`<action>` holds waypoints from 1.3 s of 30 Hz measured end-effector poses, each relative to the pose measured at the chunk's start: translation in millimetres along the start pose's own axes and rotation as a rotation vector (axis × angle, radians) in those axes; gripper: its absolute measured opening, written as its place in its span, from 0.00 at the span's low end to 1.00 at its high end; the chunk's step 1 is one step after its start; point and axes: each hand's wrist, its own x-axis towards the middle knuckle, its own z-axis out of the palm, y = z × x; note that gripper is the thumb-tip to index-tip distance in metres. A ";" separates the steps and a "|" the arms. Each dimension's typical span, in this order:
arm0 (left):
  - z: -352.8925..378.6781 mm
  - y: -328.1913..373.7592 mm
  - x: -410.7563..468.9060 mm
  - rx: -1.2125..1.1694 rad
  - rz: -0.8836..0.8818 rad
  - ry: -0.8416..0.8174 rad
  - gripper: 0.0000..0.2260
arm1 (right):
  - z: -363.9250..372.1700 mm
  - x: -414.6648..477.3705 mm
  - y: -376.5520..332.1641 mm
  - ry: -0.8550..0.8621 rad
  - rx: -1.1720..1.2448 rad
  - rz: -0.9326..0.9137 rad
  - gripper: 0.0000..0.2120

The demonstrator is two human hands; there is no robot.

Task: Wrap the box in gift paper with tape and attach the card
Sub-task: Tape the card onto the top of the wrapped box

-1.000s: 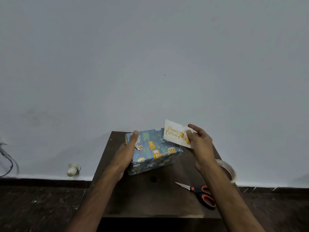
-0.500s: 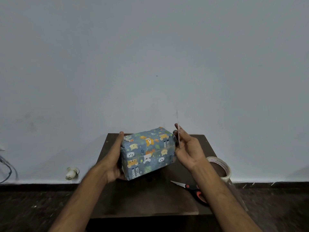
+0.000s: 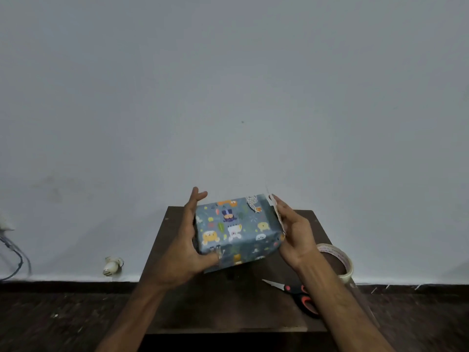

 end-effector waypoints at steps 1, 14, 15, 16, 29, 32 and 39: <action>2.2 0.1 -2.5 0.029 -0.023 -0.018 0.53 | -2.1 1.0 0.7 0.031 -0.033 -0.008 0.12; 7.8 -40.1 5.2 0.254 -0.105 -0.048 0.48 | 27.4 -3.7 32.9 0.496 -1.446 -0.518 0.10; 8.8 -41.3 5.7 0.254 -0.106 -0.042 0.48 | 30.9 -3.8 37.7 0.541 -1.545 -0.518 0.10; 9.4 -42.0 6.1 0.253 -0.113 -0.034 0.49 | 33.1 -3.1 41.5 0.580 -1.641 -0.520 0.11; 42.1 -4.3 -4.2 0.838 -0.388 0.250 0.62 | 21.4 12.0 29.9 0.060 -1.649 -0.254 0.40; 38.6 1.6 -11.3 0.861 -0.410 0.165 0.64 | 12.3 16.0 26.3 0.163 -1.227 -0.261 0.36; 51.9 18.0 -22.5 0.552 -0.416 0.138 0.40 | -3.6 14.5 26.6 0.534 -0.194 -0.145 0.18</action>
